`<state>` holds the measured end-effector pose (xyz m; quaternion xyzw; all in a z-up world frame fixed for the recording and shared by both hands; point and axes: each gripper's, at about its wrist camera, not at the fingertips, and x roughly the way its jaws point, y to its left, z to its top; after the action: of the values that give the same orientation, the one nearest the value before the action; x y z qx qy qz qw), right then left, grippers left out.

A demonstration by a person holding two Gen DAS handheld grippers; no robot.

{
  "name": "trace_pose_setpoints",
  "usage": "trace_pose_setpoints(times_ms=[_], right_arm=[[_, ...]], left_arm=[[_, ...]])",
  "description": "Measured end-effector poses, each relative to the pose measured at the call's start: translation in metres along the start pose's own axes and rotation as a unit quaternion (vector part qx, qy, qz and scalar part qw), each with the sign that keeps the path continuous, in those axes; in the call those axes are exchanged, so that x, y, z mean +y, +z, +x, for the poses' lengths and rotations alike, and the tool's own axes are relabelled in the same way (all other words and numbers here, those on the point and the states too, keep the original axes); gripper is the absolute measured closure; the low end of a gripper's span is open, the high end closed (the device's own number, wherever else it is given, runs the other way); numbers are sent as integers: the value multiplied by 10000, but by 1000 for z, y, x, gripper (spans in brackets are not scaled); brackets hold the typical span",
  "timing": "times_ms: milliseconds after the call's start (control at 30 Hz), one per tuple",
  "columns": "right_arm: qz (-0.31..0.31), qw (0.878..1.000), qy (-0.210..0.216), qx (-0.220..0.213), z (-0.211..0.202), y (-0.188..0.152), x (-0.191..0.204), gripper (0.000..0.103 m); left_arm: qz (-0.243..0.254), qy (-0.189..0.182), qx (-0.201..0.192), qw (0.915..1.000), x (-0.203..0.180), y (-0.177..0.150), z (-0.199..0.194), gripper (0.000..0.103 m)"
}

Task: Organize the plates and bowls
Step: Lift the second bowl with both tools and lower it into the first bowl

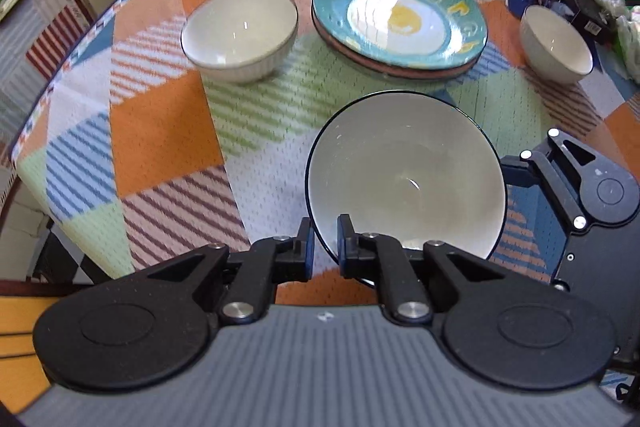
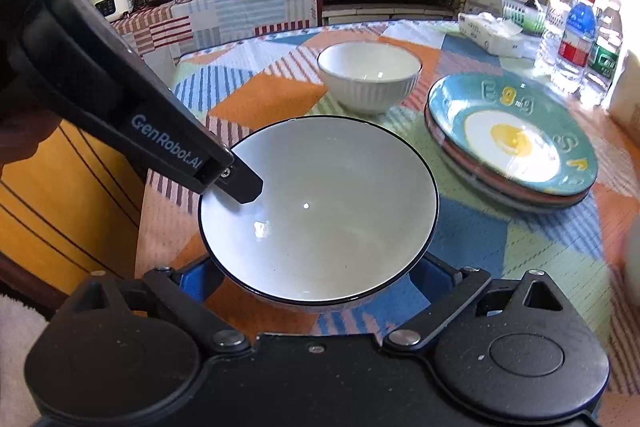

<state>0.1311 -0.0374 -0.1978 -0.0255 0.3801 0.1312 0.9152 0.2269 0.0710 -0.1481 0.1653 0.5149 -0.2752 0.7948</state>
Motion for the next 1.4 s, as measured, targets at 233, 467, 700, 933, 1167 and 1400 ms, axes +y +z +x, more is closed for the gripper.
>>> trace_pose_setpoints(times_ms=[233, 467, 700, 933, 1167, 1400], right_arm=[[-45, 9991, -200, -381, 0, 49, -12, 3], [-272, 9977, -177, -590, 26, 99, -23, 3], [-283, 9979, -85, -574, 68, 131, -29, 3], [-414, 9986, -72, -334, 99, 144, -34, 3], [-347, 9993, -100, -85, 119, 147, -41, 3], [-340, 9990, -233, 178, 131, 151, -44, 4]], left_arm=[[16, 143, -442, 9989, 19, 45, -22, 94], [-304, 173, -411, 9985, 67, 91, -11, 93], [-493, 333, -198, 9980, 102, 121, 22, 93], [-681, 175, 65, 9975, 124, 135, 55, 93], [-613, 189, 285, 9975, 126, 146, 77, 93], [-352, 404, 480, 9974, 119, 153, 91, 91]])
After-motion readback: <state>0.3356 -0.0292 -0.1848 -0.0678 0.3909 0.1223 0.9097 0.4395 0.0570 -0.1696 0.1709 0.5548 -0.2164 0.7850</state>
